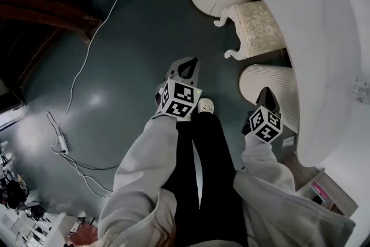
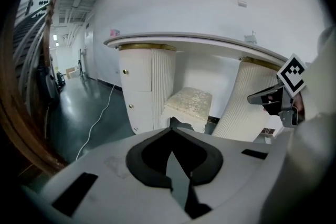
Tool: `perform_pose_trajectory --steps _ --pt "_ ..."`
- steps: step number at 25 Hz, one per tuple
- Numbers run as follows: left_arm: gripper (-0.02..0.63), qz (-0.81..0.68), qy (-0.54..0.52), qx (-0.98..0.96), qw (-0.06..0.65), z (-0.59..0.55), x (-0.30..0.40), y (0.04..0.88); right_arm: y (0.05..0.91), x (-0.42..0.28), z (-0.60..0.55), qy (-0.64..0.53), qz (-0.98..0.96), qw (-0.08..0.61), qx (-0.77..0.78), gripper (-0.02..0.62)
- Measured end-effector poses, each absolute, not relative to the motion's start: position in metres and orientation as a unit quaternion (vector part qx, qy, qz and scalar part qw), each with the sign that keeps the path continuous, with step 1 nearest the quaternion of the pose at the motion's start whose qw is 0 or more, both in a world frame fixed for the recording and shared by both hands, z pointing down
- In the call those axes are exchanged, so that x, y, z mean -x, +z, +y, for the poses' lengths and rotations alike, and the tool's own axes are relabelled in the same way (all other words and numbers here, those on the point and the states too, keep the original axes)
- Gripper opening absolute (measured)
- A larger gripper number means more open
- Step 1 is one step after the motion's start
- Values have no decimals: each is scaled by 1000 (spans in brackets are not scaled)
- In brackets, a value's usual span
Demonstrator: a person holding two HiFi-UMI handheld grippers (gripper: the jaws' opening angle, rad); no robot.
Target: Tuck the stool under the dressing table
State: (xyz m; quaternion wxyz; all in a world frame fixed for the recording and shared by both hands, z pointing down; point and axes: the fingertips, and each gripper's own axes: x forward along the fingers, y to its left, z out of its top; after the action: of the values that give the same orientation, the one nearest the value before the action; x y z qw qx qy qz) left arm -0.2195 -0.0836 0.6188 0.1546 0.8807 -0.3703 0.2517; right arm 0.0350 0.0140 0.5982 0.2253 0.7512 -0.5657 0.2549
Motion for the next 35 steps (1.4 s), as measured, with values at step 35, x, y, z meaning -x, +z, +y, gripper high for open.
perform_pose_trajectory --steps 35 --pt "14 -591 166 -771 170 9 369 385 410 131 -9 282 -755 166 -569 51"
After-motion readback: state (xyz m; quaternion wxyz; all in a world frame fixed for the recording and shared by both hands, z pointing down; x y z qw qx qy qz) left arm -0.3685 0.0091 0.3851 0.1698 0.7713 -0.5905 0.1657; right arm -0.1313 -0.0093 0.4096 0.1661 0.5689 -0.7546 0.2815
